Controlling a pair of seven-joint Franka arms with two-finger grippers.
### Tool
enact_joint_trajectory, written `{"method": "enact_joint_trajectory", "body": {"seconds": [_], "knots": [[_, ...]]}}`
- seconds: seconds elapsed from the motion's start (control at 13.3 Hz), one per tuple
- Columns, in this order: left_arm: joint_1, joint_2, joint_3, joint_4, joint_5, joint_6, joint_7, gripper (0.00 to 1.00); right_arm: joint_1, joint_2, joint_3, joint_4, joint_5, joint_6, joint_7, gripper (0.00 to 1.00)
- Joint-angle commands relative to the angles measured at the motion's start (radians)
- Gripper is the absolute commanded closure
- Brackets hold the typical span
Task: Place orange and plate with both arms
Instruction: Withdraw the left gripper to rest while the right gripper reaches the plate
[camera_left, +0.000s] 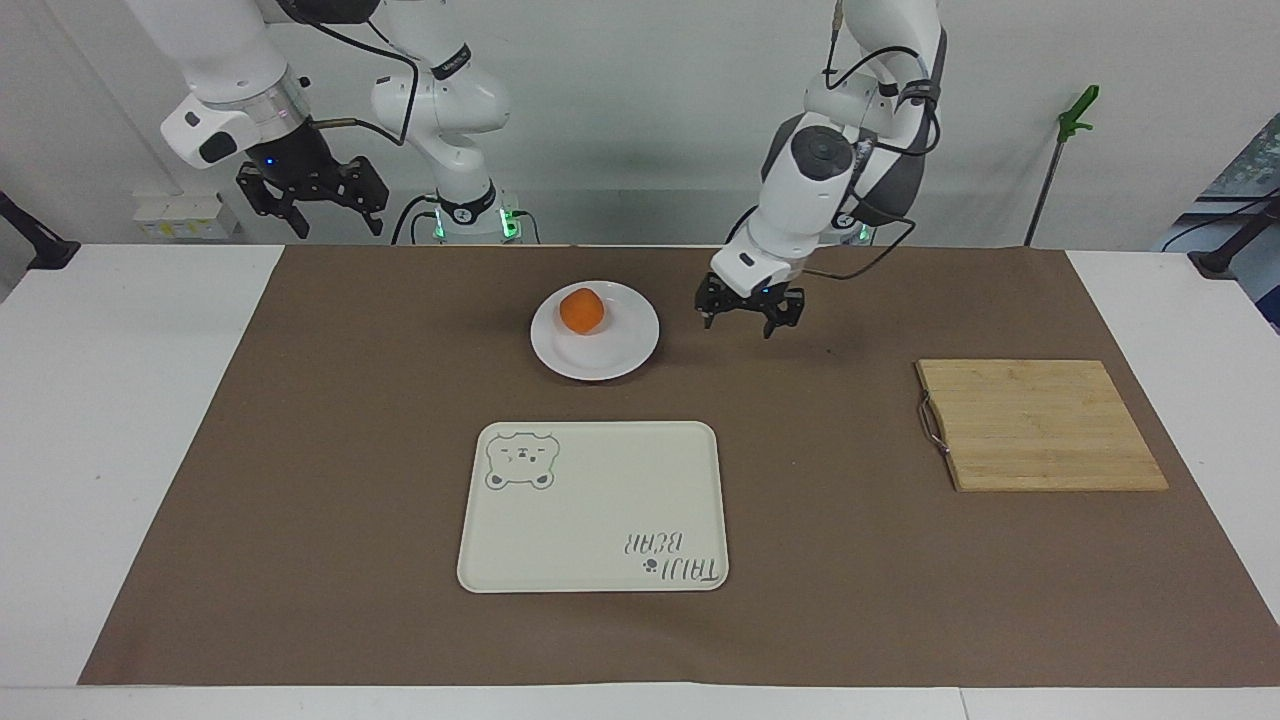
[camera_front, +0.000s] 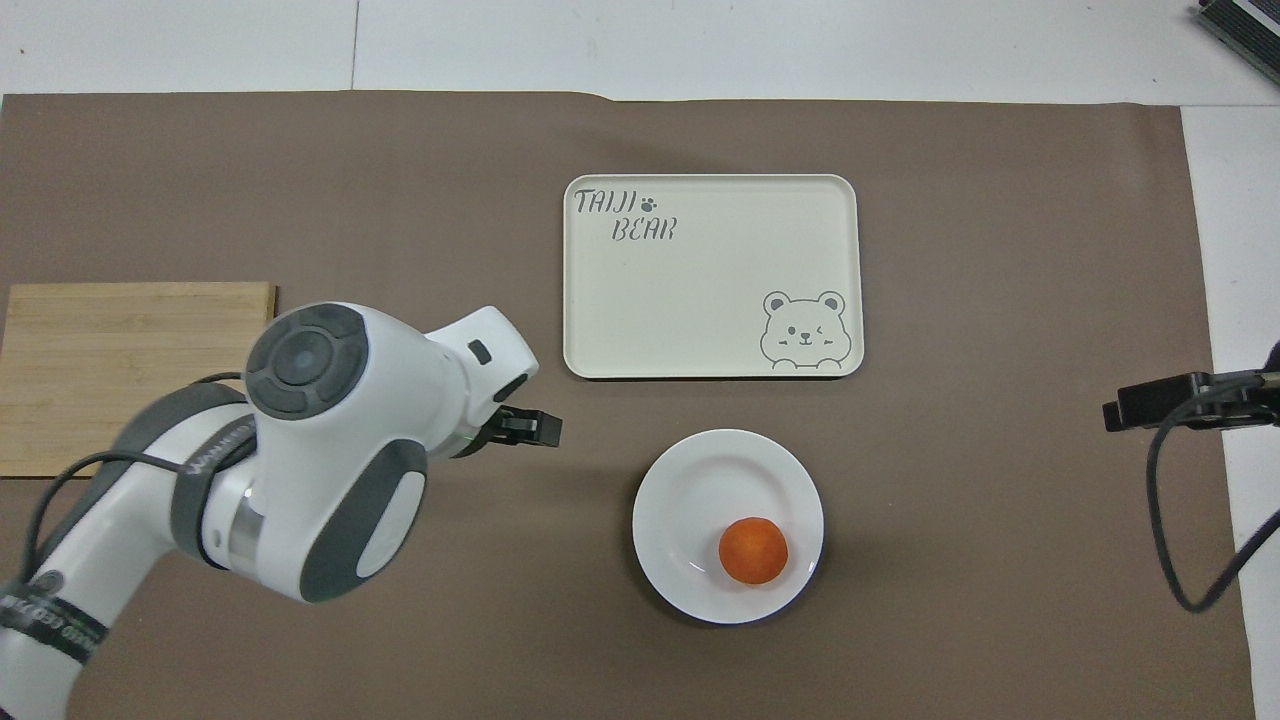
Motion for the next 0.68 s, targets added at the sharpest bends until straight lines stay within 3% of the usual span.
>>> {"method": "enact_joint_trajectory", "body": {"seconds": [0.0, 0.15, 0.3, 0.6], "knots": [[0.114, -0.077, -0.013, -0.024, 0.008, -0.051, 0.148, 0.0, -0.014, -0.042, 0.004, -0.064, 0.068, 0.004, -0.028, 0.0], [0.16, -0.095, -0.013, -0.007, 0.124, -0.075, 0.213, 0.0, -0.015, -0.068, 0.003, -0.123, 0.122, 0.031, -0.028, 0.0], [0.215, -0.1, -0.013, 0.045, 0.141, -0.115, 0.224, 0.0, -0.015, -0.089, 0.0, -0.202, 0.177, 0.065, -0.069, 0.0], [0.313, -0.062, -0.012, 0.257, 0.141, -0.238, 0.245, 0.0, -0.018, -0.106, -0.002, -0.318, 0.263, 0.134, -0.158, 0.0]]}}
